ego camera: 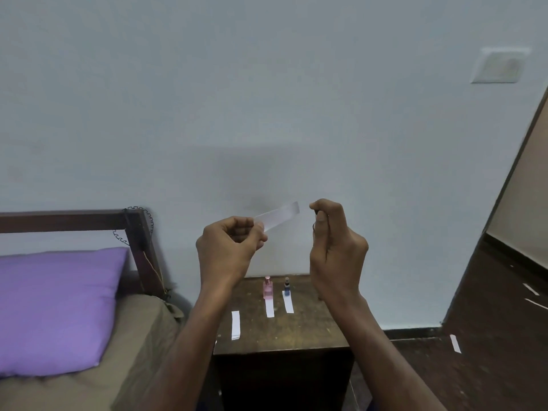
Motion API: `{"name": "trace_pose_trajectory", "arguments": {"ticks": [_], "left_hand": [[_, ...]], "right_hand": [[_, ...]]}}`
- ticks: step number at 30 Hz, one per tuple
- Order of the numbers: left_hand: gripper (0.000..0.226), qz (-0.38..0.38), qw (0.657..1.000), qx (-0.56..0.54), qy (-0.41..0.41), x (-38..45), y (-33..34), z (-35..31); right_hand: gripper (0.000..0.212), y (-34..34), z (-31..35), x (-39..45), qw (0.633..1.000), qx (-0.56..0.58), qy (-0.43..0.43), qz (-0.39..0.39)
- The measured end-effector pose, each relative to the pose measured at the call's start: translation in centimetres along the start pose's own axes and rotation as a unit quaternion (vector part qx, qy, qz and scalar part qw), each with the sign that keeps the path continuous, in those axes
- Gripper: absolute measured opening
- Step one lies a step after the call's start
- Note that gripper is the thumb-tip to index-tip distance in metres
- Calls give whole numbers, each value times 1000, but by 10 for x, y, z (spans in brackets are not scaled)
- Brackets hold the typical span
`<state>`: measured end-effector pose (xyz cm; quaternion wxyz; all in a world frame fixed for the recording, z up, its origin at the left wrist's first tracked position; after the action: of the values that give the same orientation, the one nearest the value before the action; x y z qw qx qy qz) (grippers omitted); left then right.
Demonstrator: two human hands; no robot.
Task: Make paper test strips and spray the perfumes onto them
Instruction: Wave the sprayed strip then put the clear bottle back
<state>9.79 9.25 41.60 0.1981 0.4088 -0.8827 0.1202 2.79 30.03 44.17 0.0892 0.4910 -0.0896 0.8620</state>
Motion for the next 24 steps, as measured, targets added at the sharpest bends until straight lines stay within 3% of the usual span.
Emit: {"name": "trace_pose_trajectory", "arguments": {"ticks": [24], "left_hand": [[9,12,1000,1,3,3,11,-1]], "right_hand": [[20,-33,-25,2,998,40,21,-48]]}}
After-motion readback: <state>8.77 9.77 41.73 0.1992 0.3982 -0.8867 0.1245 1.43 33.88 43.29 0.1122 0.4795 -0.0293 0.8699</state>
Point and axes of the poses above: each hand's wrist, its own x-axis towards the middle knuckle, its own y-axis out of the palm, z = x × y, the point moved 8 cm from there along x, towards the middle knuckle, and after that the axes turned 4 degrees about y, right-handed, at the moved point
